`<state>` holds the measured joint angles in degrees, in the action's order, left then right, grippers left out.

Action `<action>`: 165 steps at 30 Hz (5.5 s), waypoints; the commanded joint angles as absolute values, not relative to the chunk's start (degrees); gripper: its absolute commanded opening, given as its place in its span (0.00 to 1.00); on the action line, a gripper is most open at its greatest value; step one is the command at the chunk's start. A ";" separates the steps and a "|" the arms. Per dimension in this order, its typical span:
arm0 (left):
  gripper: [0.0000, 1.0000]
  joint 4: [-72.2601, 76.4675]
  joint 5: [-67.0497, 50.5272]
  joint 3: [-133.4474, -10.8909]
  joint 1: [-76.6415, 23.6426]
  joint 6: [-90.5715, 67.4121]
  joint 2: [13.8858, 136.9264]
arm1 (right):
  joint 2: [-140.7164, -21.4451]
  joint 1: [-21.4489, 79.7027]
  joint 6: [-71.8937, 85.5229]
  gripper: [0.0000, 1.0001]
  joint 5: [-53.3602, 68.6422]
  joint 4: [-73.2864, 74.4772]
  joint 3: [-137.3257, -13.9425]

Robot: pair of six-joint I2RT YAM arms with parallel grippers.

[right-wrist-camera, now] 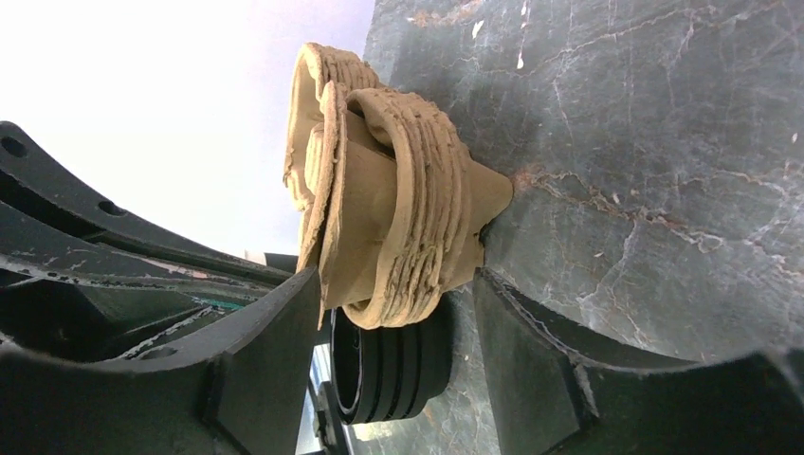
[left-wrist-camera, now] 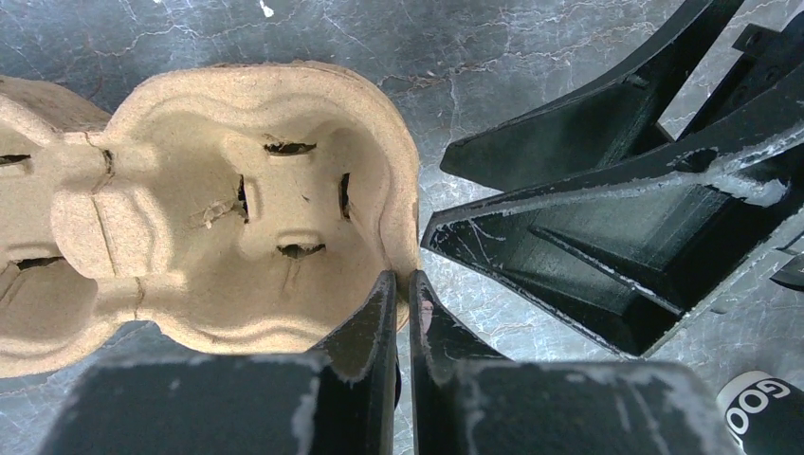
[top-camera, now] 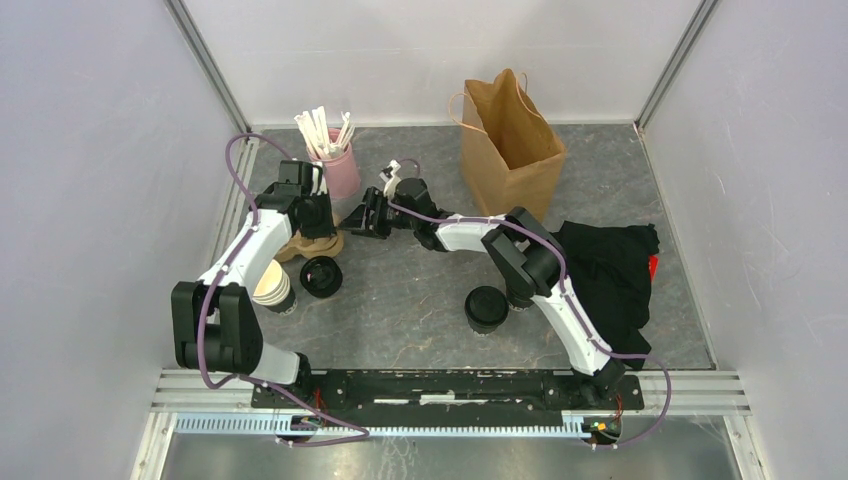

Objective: Pack the takeout coffee

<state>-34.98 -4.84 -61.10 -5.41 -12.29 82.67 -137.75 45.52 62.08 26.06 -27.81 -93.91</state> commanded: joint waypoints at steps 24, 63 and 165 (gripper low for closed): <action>0.07 -32.17 -8.34 -62.74 -5.08 -10.61 83.31 | -140.58 47.27 63.79 0.70 28.94 -32.97 -97.90; 0.37 -43.57 1.44 -74.50 -5.19 -21.24 83.37 | -139.80 49.02 50.52 0.67 21.44 -9.30 -105.92; 0.02 -24.19 -26.61 -93.97 -7.92 -115.79 69.33 | -69.51 36.93 -20.06 0.84 21.56 -45.84 -47.90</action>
<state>-29.08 -23.24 -93.21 -8.05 -108.79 71.33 -67.20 39.09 -23.73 18.20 -29.61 -48.38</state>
